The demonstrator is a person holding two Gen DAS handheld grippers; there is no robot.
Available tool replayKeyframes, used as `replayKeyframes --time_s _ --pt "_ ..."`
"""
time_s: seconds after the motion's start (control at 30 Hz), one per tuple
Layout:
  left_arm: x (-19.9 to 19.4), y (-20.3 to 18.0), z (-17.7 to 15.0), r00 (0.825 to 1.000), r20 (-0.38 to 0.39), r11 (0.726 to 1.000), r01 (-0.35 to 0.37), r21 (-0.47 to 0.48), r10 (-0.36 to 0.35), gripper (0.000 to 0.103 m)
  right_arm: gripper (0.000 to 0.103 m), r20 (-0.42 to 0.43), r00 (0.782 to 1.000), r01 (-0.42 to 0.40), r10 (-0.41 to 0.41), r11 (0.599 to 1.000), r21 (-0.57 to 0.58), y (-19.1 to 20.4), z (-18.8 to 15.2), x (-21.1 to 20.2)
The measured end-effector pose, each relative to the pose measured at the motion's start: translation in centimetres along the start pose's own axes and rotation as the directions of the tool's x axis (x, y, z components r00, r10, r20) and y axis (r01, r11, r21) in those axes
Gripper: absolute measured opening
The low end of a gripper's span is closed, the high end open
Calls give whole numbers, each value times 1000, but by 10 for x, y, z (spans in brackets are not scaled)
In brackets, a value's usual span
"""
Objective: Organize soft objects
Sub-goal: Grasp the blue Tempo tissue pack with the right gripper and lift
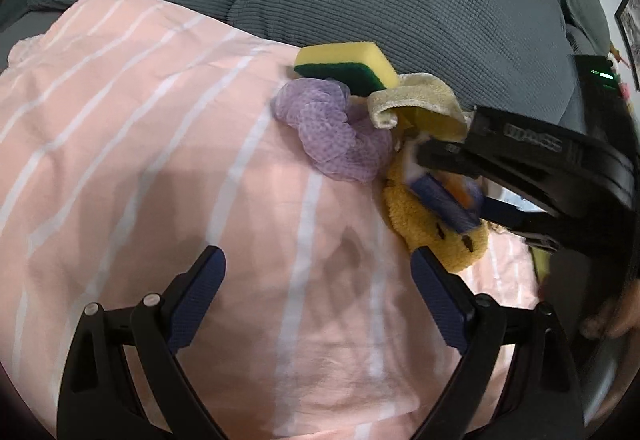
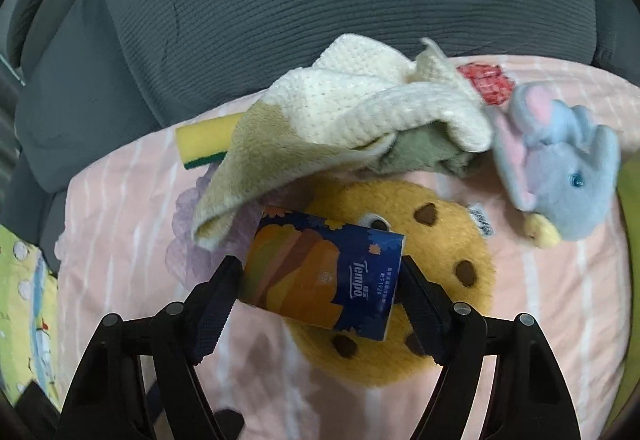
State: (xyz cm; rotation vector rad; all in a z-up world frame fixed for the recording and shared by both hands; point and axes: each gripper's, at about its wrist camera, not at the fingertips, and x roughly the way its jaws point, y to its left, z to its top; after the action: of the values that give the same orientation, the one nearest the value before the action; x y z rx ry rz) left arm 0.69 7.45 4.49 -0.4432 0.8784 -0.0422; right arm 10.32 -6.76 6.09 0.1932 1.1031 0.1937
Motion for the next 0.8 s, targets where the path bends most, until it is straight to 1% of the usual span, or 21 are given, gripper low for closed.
replayKeyframes --time_s 0.1,0.2,0.27,0.37,0.43,0.53,0.6,0.7,0.77,0.8 --pt "1 -1 -1 1000 0 1000 -28 14 28 93 79 8 1000 -30 30 999 -13 -10 -11 -25" --pt "2 -1 -1 1000 -5 1000 -21 11 21 93 79 1 999 -50 50 998 -41 -21 -26 -50" --pt "2 -2 -2 1000 -2 1000 -19 14 19 93 79 -22 999 -41 39 997 -67 -31 -43 -62" --pt "0 -3 -4 1000 2 999 -29 24 29 93 79 -78 997 -22 17 998 -63 -50 -68 -66" --pt "0 -4 -5 1000 3 999 -26 25 26 93 80 -94 996 -12 8 999 -40 -62 -84 -64" --pt "2 -8 -8 1000 -5 999 -25 38 25 93 80 -135 991 24 -28 999 -33 -71 -96 -53" --pt "3 -12 -11 999 -10 998 -32 58 33 93 80 -113 994 16 -16 1000 -1 -76 -96 -59" --pt "2 -16 -15 1000 -9 996 -29 88 30 92 83 -45 999 -25 27 999 42 -85 -90 -79" --pt "1 -19 -17 1000 -17 995 -1 97 3 90 83 -4 999 -32 32 997 65 -90 -88 -92" --pt "0 -20 -18 999 -24 995 28 101 -26 88 83 15 999 -33 32 996 79 -95 -87 -97"
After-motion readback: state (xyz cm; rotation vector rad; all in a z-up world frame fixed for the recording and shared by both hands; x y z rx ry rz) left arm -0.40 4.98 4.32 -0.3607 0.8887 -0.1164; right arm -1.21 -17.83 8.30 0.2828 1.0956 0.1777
